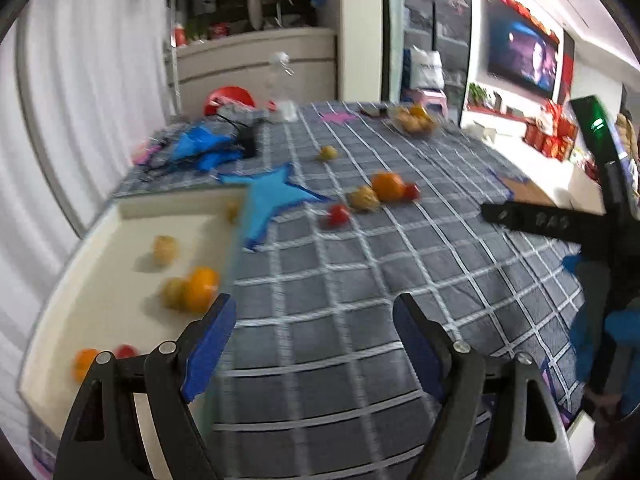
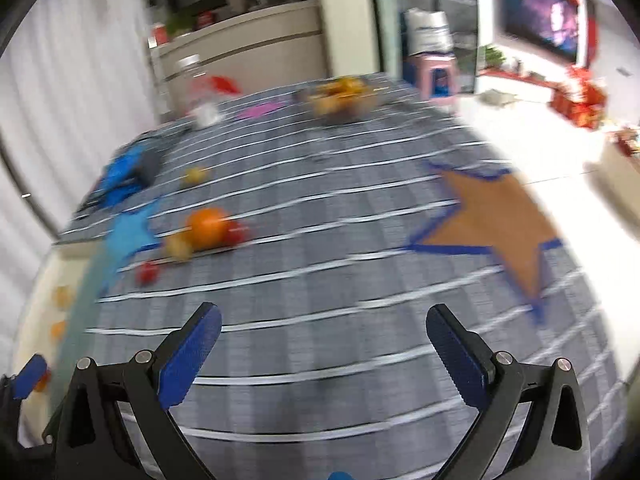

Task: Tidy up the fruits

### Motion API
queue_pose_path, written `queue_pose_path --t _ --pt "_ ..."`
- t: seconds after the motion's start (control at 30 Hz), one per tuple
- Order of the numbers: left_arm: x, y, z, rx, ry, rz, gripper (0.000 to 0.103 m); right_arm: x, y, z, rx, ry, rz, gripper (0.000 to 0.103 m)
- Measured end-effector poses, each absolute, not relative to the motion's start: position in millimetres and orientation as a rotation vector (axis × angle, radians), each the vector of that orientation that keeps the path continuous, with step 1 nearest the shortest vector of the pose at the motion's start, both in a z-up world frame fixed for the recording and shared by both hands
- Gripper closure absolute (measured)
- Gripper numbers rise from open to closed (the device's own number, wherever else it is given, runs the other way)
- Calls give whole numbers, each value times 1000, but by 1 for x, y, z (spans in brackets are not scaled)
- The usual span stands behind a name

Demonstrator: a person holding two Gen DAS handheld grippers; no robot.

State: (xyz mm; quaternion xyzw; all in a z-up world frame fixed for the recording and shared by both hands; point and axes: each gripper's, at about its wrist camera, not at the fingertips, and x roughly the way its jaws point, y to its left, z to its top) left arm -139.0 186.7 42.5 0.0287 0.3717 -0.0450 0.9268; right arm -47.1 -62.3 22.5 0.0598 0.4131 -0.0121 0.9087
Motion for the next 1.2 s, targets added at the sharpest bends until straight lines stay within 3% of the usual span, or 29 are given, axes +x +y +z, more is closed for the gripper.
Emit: queue_pose_path --t 0.27,1.2 --pt "-115 163 1 42 873 -83 20 -53 -110 -2 313 837 65 0" --pt "-117 169 -2 30 877 -73 15 -57 -121 -3 375 812 92 0"
